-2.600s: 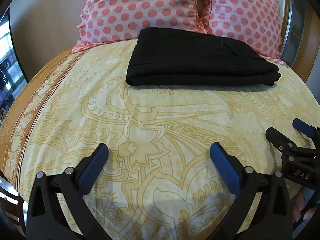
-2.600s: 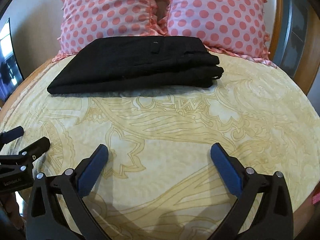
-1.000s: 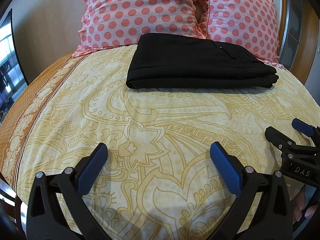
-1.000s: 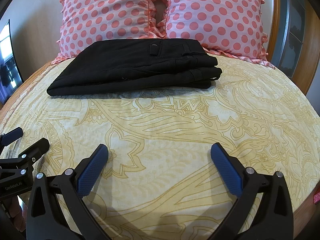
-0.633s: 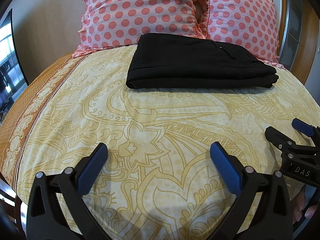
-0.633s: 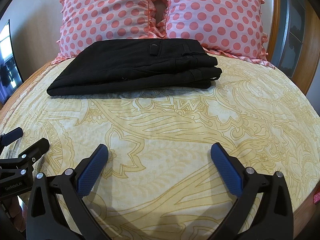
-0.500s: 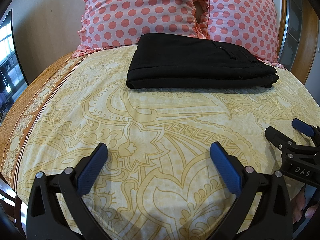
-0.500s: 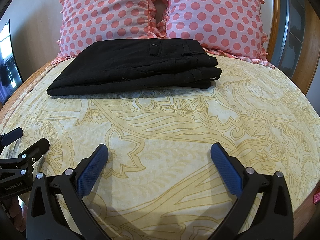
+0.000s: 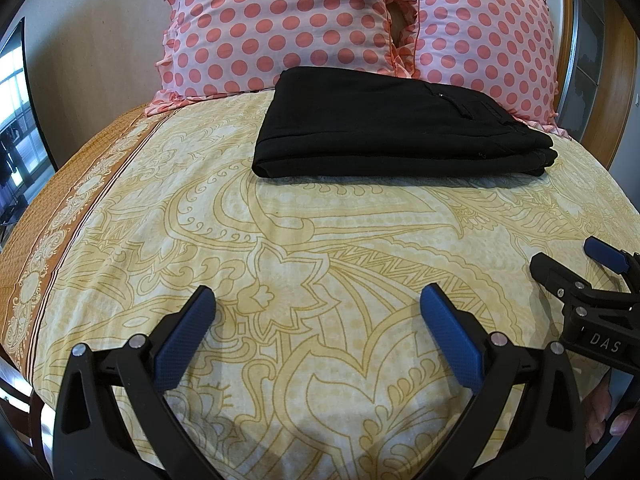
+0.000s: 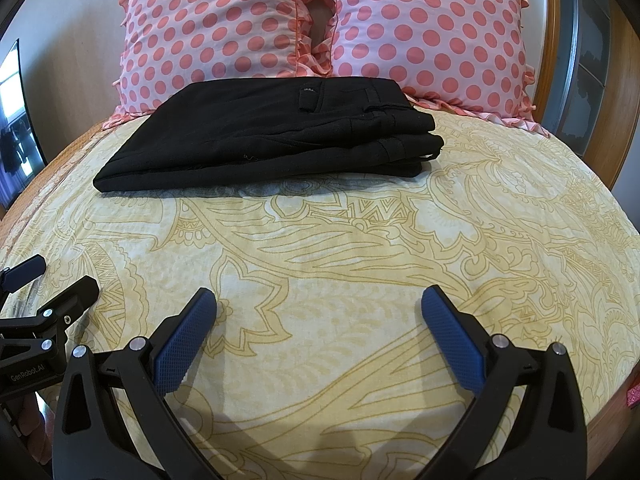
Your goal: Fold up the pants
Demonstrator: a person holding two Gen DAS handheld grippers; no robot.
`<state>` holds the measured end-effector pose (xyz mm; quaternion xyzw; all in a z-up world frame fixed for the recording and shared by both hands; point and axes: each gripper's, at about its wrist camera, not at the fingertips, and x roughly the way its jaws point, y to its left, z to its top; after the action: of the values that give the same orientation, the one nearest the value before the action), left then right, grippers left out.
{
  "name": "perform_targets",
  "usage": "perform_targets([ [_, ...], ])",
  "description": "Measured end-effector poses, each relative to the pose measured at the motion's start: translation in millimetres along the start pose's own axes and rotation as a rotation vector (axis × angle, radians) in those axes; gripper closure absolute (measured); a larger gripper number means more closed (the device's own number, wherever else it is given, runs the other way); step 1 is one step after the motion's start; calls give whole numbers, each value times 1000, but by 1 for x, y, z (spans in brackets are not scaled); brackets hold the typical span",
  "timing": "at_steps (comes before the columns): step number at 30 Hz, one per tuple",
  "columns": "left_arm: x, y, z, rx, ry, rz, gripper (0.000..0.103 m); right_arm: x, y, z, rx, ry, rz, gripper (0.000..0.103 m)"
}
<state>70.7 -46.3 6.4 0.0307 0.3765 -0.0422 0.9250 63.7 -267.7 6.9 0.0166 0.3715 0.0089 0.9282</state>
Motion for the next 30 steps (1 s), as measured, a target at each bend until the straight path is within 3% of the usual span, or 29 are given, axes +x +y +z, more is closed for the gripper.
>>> perform_targets([
  [30, 1, 1, 3, -2, 25, -4, 2, 0, 0, 0, -1, 0, 0, 1],
])
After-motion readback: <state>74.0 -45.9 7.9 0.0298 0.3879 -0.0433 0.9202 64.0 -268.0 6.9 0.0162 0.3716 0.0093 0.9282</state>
